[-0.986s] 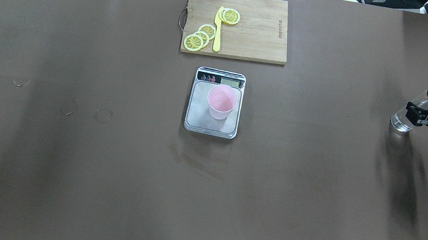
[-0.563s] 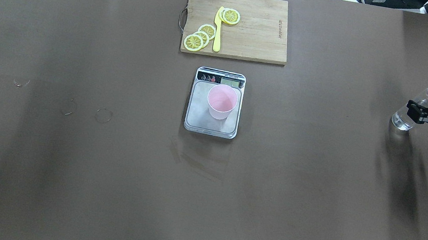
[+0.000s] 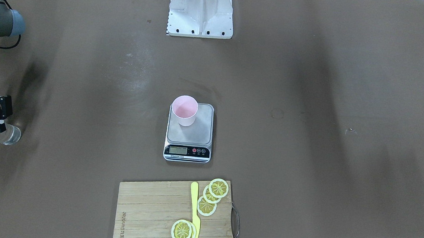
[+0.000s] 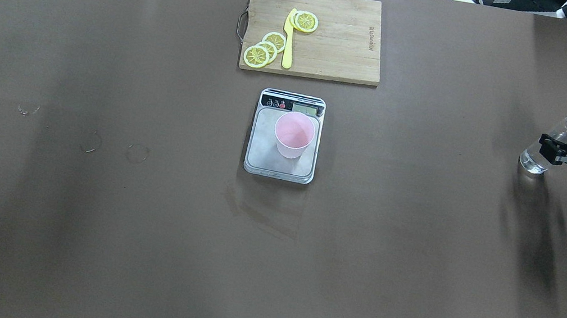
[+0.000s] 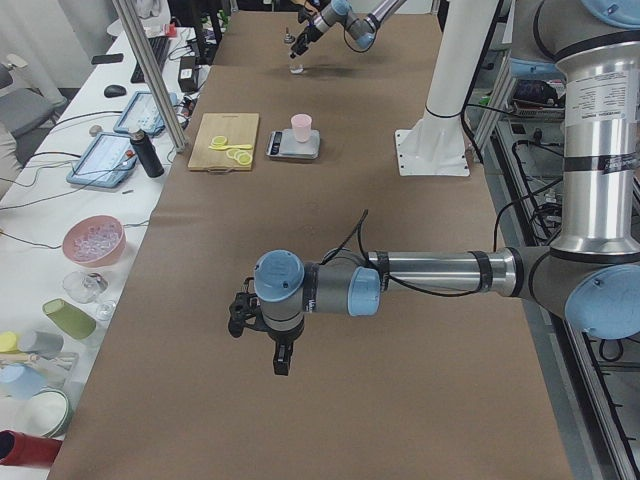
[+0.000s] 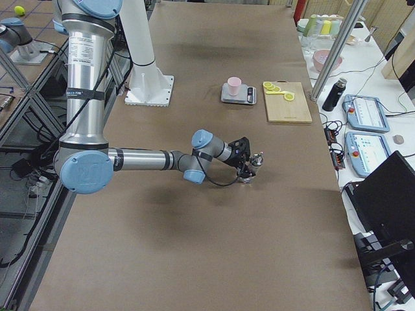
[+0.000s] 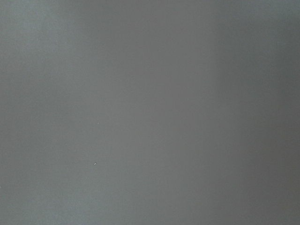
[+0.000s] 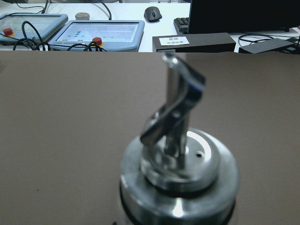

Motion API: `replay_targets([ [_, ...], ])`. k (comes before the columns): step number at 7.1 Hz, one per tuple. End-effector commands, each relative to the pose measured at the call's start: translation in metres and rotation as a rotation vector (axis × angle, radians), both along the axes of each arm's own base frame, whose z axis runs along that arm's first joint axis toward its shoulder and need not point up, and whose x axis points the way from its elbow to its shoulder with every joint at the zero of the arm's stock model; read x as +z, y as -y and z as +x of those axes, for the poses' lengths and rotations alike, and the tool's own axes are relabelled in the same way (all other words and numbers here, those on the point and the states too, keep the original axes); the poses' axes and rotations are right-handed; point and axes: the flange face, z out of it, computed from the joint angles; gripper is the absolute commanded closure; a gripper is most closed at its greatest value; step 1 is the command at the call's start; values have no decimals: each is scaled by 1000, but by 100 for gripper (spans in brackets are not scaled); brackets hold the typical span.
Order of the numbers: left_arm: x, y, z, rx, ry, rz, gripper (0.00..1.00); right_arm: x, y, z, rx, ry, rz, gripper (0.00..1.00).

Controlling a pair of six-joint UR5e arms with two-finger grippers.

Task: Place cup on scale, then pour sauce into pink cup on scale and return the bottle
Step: 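Lower the bottle to its original spot and open the right gripper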

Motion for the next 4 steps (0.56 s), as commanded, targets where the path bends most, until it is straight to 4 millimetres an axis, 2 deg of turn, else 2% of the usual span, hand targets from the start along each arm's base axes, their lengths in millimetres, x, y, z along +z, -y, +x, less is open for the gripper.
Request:
replay_targets([
  [1,0,0,0,0,0,0,2,0,1,-1,2,-7,0,56],
  [2,0,0,0,0,0,0,2,-2,3,-3,2,-6,2,44],
  [3,0,0,0,-1,0,-1,2,-3,4,-4,1,-4,2,27],
  [4,0,0,0,-1,0,-1,2,-7,6,-6,1,0,5,3],
])
